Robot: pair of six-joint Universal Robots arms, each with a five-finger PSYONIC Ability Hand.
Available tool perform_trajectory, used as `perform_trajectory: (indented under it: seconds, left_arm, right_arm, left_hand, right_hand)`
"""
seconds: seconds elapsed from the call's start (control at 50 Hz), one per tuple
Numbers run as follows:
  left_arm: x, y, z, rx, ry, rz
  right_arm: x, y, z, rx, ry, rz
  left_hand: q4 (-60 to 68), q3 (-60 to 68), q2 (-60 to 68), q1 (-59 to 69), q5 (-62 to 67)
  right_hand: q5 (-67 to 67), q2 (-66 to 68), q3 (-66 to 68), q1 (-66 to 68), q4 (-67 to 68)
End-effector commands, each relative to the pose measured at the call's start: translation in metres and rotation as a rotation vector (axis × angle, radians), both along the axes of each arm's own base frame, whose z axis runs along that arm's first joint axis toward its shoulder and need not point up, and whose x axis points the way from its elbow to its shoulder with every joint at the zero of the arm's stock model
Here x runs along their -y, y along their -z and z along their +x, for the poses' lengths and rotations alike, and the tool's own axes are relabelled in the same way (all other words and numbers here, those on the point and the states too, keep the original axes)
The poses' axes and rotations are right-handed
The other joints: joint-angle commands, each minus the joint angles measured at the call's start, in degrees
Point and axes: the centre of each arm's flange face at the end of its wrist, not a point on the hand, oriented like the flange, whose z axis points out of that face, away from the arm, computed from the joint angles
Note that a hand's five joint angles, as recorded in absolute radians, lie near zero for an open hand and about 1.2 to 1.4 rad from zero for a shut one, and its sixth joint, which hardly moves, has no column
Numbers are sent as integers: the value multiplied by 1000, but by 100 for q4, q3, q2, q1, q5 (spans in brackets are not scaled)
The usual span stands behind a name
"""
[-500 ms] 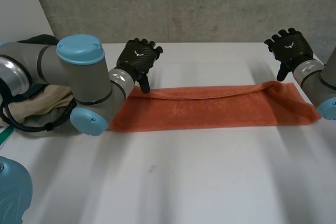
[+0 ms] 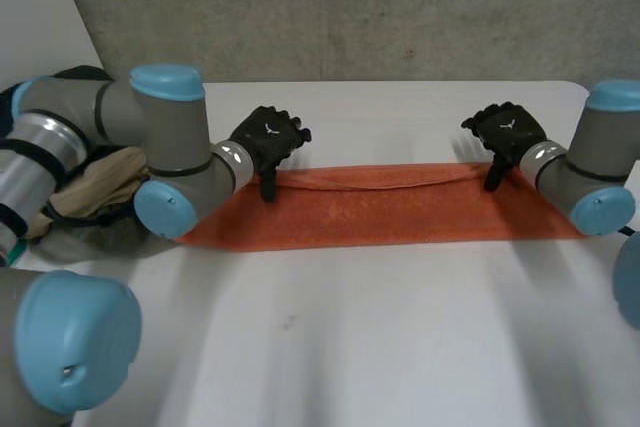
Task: Fold the laundry.
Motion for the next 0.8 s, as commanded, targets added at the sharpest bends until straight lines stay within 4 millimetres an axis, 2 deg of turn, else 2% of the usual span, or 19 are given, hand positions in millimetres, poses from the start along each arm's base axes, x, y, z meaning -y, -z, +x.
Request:
perform_trajectory:
  seconds: [0.02, 0.2, 0.3, 0.36, 0.38, 0.46, 0.54, 0.66, 0.74, 0.76, 0.8]
  left_arm:
    - [17, 15, -9, 58, -6, -178]
    - [32, 19, -16, 93, 8, -365]
    - [44, 19, -18, 86, 20, -489]
    - [56, 7, -16, 47, -15, -580]
    - [63, -3, -12, 11, -56, -627]
    - [68, -35, -7, -94, -137, -652]
    - [65, -50, -4, -170, -135, -586]
    - [57, -59, -6, -197, -99, -555]
    - [44, -71, -4, -186, -113, -505]
    - [37, -77, -1, -183, -119, -470]
    - [31, -85, 4, -195, -128, -427]
  right_arm:
    - [10, 16, 10, -10, -11, -91]
    - [13, 28, 25, 2, -55, -166]
    - [26, 31, 34, 12, -56, -310]
    - [36, 27, 38, 31, -53, -434]
    - [40, 24, 42, 46, -52, -514]
    - [43, 10, 44, 73, -29, -596]
    - [37, 7, 41, 89, -31, -535]
    - [28, 1, 28, 80, -11, -439]
    - [18, -22, 4, 50, 79, -302]
    - [11, -35, -7, 44, 123, -244]
    - [3, -50, -18, 47, 160, -185]
  left_hand:
    - [-173, -189, -175, -258, -280]
    - [-173, -189, -175, -258, -280]
    - [-173, -189, -175, -258, -280]
    - [-173, -189, -175, -258, -280]
    - [-173, -189, -175, -258, -280]
    - [-173, -189, -175, -258, -280]
    - [-173, -189, -175, -258, -280]
    - [-173, -189, -175, -258, -280]
    - [-173, -189, -175, -258, -280]
    - [-173, -189, -175, -258, -280]
    - [-173, -189, -175, -258, -280]
  right_hand:
    - [-241, -266, -162, -362, -161]
    - [-241, -266, -162, -362, -161]
    - [-241, -266, -162, -362, -161]
    - [-241, -266, -162, -362, -161]
    - [-241, -266, -162, -362, -161]
    - [-241, -266, -162, -362, -161]
    - [-241, -266, -162, -362, -161]
    - [-241, -266, -162, -362, -161]
    - [-241, -266, -162, -362, -161]
    - [-241, -266, -162, -362, -161]
    - [-241, -266, -162, -362, -161]
